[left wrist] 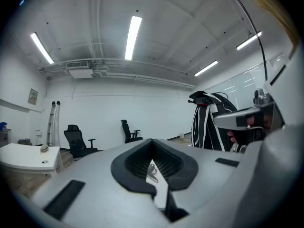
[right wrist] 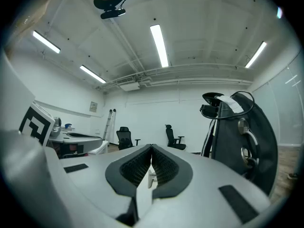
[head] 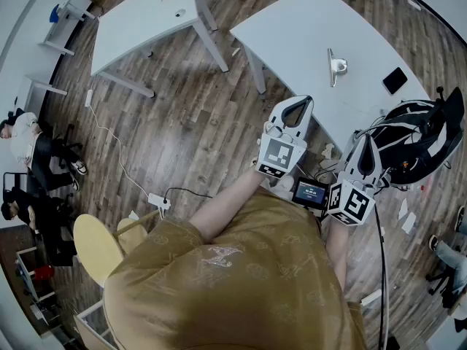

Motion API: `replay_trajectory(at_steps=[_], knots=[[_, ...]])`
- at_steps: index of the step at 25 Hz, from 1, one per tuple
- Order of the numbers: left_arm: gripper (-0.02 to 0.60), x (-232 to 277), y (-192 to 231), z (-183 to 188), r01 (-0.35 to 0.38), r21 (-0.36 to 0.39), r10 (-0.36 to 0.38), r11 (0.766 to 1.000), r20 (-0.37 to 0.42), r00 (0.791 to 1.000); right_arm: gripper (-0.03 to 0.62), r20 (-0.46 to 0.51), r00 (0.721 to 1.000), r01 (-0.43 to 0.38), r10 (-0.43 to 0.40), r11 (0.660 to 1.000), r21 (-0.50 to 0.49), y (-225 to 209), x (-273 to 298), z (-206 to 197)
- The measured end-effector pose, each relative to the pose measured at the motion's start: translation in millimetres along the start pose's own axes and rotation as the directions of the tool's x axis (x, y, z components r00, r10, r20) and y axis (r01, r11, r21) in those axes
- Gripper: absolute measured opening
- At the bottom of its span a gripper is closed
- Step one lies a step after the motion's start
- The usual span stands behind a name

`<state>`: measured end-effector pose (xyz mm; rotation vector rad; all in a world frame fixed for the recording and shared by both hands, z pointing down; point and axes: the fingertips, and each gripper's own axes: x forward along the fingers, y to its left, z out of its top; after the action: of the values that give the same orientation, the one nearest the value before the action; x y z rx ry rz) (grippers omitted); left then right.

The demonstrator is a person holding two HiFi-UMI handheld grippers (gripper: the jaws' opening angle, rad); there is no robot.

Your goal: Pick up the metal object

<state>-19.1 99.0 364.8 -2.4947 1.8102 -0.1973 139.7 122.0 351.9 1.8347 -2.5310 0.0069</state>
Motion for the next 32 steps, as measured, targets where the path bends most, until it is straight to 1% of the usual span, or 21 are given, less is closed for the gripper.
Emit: replay_trajectory(at_steps=[7,14,20,26,32], knots=[[0.008,11,-1,0,-0.001,-0.005,0.001,1.0,-0.004,1.0,0.009,-0.025,1.0,-0.004,0.004,1.0,0.007,-6,9,-9],[0.007,38,8,-2,0.016,-0.011,-0.016,1.0,0.001,1.0,0.009,-0.028,1.0,0.007,-0.007,1.0,0.009,-10,31,-11],[0.008,74,19,-2,0.05,-0.017,-0.05,0.999,0.01,0.999,0.009,-0.021,0.999,0.029,-0.029,1.0,-0.001,-17,67,-10],[0.008,109,40,-8,0.072,-0.066,-0.072,0.995,-0.002,0.997,0.009,-0.029,0.998,0.058,-0.058,0.998,-0.001,-20,107,-10],[0.008,138,54,-13,0.104,-0.083,-0.105,0.991,-0.008,0.994,0.009,-0.059,0.995,0.086,-0.087,0.996,-0.02,-23,136,-16]])
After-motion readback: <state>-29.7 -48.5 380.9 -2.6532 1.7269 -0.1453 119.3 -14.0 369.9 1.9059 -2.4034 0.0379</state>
